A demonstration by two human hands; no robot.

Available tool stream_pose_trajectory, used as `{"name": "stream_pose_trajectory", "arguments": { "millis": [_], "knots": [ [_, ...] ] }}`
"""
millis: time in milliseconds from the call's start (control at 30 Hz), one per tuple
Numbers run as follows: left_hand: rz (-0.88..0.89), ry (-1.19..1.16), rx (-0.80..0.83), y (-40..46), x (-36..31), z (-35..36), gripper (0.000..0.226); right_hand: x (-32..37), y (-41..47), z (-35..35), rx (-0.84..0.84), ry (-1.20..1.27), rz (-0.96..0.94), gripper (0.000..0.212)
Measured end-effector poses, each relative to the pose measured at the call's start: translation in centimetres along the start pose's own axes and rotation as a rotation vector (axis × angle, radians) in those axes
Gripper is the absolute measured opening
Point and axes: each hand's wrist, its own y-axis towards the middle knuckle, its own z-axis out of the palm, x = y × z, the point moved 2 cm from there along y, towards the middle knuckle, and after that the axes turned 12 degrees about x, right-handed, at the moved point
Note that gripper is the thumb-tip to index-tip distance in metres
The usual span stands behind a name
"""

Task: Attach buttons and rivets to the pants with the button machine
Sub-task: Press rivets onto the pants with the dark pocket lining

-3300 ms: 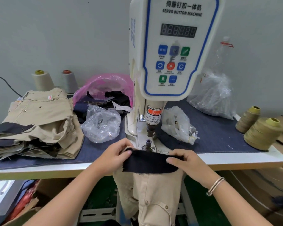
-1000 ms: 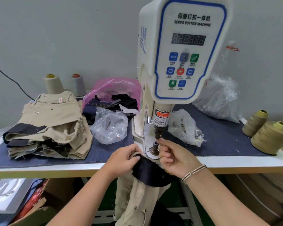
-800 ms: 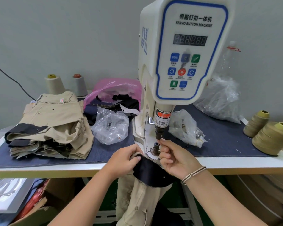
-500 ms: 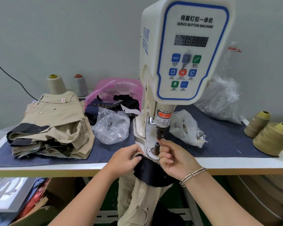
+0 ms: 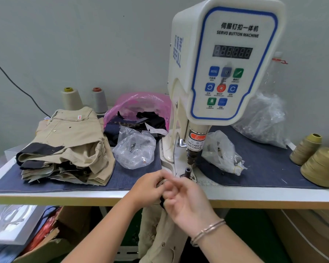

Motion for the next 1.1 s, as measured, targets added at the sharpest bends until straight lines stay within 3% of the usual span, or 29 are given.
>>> {"name": "stream_pose_trajectory", "arguments": {
  "millis": [100, 200, 300, 400, 567, 667, 800, 1100],
  "knots": [
    [-0.021, 0.059, 0.011, -0.1, -0.1, -0.1, 0.038, -0.3, 3.3, 2.5, -0.027, -0.703, -0.156, 0.024],
    [-0.051, 0.021, -0.040, 0.1, 0.1, -0.1, 0.036, 1.2, 8.5, 5.0, -0.032, -1.395, -0.413, 0.026],
    [-0.056, 0.032, -0.064, 0.1, 0.2, 0.1, 0.018, 1.7, 14.2, 5.7, -0.032, -2.032, -0.360, 0.023],
    [-0.060, 0.021, -0.062, 0.0, 0.2, 0.0, 0.027, 1.1, 17.9, 5.3, -0.076, -2.435, -0.279, 0.027],
    [-0.049, 0.044, -0.015, 0.3, 0.4, -0.2, 0.045, 0.0, 19.8, 4.8, -0.153, -2.496, -0.255, 0.026],
    [-0.067, 0.061, -0.019, 0.4, 0.6, -0.1, 0.043, 0.1, 19.5, 5.0, -0.097, -2.553, -0.312, 0.024],
    [-0.080, 0.059, -0.031, 0.6, 0.9, 0.1, 0.024, 0.3, 19.1, 5.2, -0.069, -2.606, -0.322, 0.022],
    [-0.090, 0.094, 0.037, 0.8, 0.7, 0.1, 0.037, 0.0, 19.4, 5.0, -0.128, -2.606, -0.345, 0.028]
  ]
}}
